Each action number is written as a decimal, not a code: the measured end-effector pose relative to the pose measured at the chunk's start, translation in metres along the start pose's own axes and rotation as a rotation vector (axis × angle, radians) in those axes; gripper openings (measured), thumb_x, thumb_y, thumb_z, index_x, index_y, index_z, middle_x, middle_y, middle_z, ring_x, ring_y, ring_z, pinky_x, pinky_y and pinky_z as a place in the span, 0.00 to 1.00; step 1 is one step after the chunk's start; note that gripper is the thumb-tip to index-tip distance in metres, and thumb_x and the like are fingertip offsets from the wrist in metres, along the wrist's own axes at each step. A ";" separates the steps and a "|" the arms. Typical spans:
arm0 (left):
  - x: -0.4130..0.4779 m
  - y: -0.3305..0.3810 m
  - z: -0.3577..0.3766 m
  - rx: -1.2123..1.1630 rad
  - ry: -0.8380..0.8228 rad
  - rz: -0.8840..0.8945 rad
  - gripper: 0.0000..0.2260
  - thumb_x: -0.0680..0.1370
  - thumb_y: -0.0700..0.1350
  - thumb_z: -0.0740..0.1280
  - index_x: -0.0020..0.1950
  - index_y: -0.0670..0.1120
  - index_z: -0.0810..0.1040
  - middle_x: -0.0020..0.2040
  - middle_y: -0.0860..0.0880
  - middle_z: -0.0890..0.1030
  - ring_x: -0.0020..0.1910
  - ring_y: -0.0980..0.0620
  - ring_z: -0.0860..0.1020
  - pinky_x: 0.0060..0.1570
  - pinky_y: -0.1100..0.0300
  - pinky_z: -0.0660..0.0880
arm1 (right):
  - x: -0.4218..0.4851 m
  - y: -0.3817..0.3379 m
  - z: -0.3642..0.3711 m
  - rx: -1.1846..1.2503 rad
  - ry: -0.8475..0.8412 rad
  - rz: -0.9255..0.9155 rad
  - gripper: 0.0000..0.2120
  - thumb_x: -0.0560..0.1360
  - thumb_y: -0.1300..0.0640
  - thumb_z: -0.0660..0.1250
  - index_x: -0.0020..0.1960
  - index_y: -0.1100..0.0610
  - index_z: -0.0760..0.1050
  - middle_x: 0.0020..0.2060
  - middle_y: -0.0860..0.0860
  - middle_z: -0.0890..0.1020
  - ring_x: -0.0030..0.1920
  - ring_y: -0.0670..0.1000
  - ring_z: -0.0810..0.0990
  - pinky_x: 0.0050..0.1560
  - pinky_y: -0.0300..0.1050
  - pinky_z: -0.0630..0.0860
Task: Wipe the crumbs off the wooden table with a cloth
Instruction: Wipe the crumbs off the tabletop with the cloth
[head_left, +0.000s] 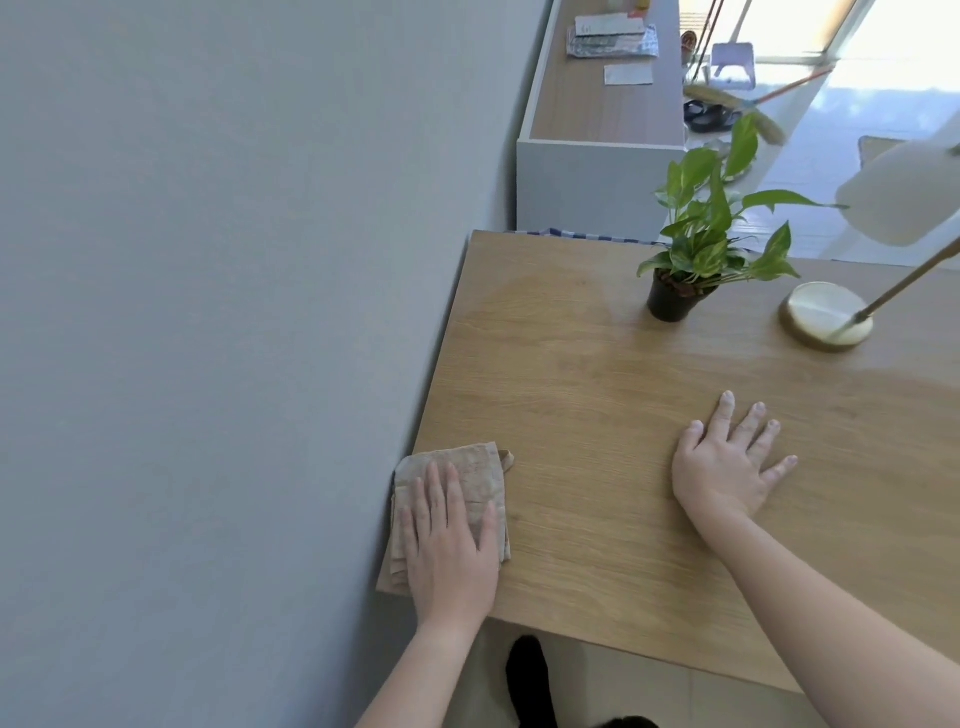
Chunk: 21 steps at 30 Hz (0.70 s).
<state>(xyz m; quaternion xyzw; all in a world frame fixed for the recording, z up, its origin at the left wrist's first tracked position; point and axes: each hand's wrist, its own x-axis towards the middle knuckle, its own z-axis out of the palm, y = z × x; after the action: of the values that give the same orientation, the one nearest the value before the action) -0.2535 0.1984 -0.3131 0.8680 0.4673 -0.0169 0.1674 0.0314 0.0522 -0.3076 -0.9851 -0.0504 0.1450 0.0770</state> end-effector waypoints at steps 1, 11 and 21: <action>0.003 0.004 0.003 0.017 0.001 -0.027 0.37 0.84 0.69 0.39 0.88 0.49 0.43 0.88 0.48 0.45 0.87 0.47 0.42 0.85 0.43 0.45 | 0.001 0.000 0.000 0.000 -0.006 0.000 0.32 0.86 0.41 0.40 0.87 0.48 0.40 0.87 0.56 0.42 0.86 0.60 0.40 0.82 0.71 0.37; 0.071 -0.010 0.007 0.146 0.033 0.187 0.37 0.85 0.69 0.44 0.88 0.50 0.39 0.88 0.50 0.42 0.87 0.49 0.41 0.85 0.44 0.46 | 0.005 -0.012 0.004 -0.031 0.004 -0.130 0.33 0.84 0.34 0.40 0.86 0.40 0.36 0.86 0.56 0.41 0.86 0.60 0.38 0.83 0.67 0.36; 0.201 0.046 -0.015 0.071 0.014 0.170 0.37 0.84 0.68 0.45 0.88 0.51 0.42 0.88 0.50 0.43 0.87 0.49 0.42 0.85 0.49 0.39 | 0.007 -0.014 0.009 -0.068 0.065 -0.279 0.30 0.85 0.33 0.44 0.85 0.35 0.38 0.87 0.53 0.44 0.86 0.57 0.40 0.85 0.60 0.38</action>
<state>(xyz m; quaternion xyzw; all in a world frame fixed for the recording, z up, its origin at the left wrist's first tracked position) -0.1046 0.3409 -0.3235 0.9101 0.3920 -0.0132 0.1342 0.0345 0.0682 -0.3160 -0.9748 -0.1894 0.0992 0.0645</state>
